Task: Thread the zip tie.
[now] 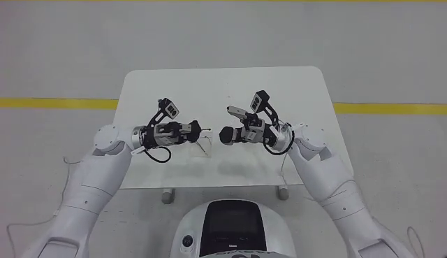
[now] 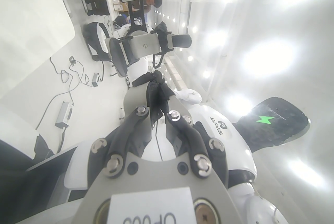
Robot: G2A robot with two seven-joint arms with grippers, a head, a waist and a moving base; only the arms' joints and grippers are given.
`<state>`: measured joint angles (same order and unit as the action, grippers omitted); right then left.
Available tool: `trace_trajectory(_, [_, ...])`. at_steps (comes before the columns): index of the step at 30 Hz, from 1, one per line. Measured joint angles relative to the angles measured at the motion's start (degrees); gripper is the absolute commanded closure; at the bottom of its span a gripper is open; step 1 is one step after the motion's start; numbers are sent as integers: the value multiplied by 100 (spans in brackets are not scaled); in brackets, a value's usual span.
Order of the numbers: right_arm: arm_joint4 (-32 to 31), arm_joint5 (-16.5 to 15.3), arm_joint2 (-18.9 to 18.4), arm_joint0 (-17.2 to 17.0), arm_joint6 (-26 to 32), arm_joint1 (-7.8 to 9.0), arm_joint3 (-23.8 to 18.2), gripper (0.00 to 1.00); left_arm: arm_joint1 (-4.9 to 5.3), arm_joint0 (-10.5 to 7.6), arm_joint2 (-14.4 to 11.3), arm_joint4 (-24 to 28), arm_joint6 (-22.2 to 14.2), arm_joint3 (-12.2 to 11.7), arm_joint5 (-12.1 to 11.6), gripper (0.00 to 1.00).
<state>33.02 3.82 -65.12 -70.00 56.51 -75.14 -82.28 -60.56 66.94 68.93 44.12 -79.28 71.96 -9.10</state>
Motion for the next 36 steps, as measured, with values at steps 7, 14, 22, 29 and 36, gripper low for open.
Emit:
trace_trajectory(7, [159,289,184,85,-174,-24,125,0,52,-34,-157,19,-36,-211,-145,100])
trace_trajectory(14, [246,452,357,242,-164,-46,324,51,89,-157,-340,200,-36,-367,-300,100])
trace_trajectory(22, [294,306,459,255,-222,-55,413,62,99,-164,-366,200,-36,-361,-306,100])
trace_trajectory(29, [255,238,498,217,-216,-39,356,67,99,-164,-366,200,-36,-361,-306,100])
trace_trajectory(36, [171,276,523,139,-121,-2,233,75,99,-164,-366,200,-36,-361,-306,100])
